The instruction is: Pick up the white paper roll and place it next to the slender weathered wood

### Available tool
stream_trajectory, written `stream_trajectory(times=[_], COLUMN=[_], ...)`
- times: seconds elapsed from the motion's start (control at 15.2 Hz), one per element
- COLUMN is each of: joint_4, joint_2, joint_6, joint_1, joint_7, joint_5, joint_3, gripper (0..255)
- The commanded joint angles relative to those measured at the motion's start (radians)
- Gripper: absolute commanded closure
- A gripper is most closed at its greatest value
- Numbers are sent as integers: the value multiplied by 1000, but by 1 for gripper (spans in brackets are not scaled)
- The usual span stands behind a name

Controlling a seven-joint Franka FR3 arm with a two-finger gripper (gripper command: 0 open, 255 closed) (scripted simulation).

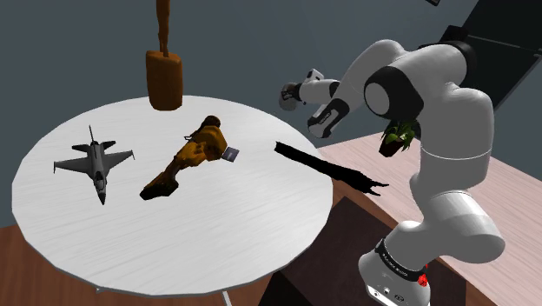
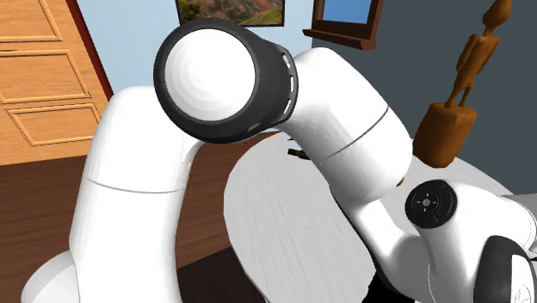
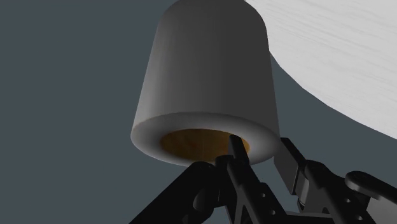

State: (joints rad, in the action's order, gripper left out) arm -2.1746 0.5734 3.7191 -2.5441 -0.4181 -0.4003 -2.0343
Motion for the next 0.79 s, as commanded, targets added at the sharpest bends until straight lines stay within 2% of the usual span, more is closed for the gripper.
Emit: stream_trajectory(times=[0.0,0.73], joint_4=[4,9], joint_2=[27,185], joint_6=[22,132], joint_1=[-18,-69], joint_7=[-7,-32], joint_5=[10,104], joint_3=[-15,-75], gripper=[255,255])
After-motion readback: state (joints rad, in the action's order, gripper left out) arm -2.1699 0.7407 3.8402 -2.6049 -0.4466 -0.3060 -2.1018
